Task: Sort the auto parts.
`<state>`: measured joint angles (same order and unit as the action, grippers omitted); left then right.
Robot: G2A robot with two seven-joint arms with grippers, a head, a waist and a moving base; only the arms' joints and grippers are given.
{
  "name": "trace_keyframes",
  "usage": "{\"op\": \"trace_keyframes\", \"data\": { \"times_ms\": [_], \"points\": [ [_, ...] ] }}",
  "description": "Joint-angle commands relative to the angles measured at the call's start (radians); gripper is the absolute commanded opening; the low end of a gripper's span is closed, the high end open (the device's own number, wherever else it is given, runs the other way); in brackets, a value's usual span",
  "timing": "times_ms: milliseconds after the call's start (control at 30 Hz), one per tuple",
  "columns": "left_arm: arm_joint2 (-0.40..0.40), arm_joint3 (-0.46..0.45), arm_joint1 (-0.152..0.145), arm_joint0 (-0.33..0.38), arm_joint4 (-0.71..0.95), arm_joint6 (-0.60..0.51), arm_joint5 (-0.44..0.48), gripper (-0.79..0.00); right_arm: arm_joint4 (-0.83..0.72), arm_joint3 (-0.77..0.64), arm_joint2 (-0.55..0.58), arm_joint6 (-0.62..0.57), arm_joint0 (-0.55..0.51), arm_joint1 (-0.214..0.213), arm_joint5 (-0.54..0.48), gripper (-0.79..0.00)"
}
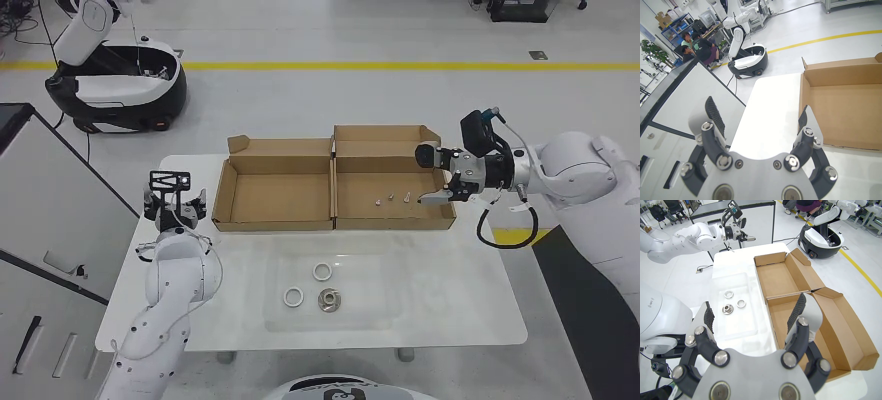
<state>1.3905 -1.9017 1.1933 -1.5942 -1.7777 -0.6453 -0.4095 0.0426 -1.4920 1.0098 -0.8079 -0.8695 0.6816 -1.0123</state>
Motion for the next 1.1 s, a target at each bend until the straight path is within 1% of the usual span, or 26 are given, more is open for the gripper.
{"op": "trace_keyframes", "data": {
  "times_ms": [0,100,167,233,333,567,633,767,800,900,1067],
  "points": [
    [0.000,0.000,0.000,0.000,0.000,0.000,0.000,0.000,0.000,0.000,0.000,0.000,0.000,0.000,0.000,0.000],
    [0.000,0.000,0.000,0.000,0.000,0.000,0.000,0.000,0.000,0.000,0.000,0.000,0.000,0.000,0.000,0.000],
    [-0.003,-0.011,0.000,-0.001,0.019,0.029,0.027,0.000,0.000,0.000,0.000,0.000,0.000,0.000,0.000,0.000],
    [0.006,-0.016,-0.003,-0.013,0.009,0.070,0.098,0.000,0.000,0.000,0.000,0.000,0.000,0.000,0.000,0.000],
    [0.008,-0.041,-0.005,-0.018,0.018,0.091,0.190,0.000,0.000,0.000,0.000,0.000,0.000,0.000,0.000,0.000],
    [0.009,-0.129,-0.010,-0.019,0.032,0.086,0.391,0.000,0.000,0.000,0.000,0.000,0.000,0.000,0.000,0.000],
    [0.003,-0.158,-0.012,-0.014,0.044,0.065,0.456,0.000,0.000,0.000,0.000,0.000,0.000,0.000,0.000,0.000],
    [-0.020,-0.207,-0.017,0.002,0.042,0.027,0.623,0.000,0.000,0.000,0.000,0.000,0.000,0.000,0.000,0.000],
    [-0.025,-0.218,-0.018,0.006,0.036,0.018,0.653,0.000,0.000,0.000,0.000,0.000,0.000,0.000,0.000,0.000],
    [-0.052,-0.243,-0.018,0.020,0.057,-0.019,0.727,0.000,0.000,0.000,0.000,0.000,0.000,0.000,0.000,0.000],
    [-0.113,-0.262,-0.014,0.062,0.111,-0.093,0.818,0.000,0.000,0.000,0.000,0.000,0.000,0.000,0.000,0.000]
  ]
}}
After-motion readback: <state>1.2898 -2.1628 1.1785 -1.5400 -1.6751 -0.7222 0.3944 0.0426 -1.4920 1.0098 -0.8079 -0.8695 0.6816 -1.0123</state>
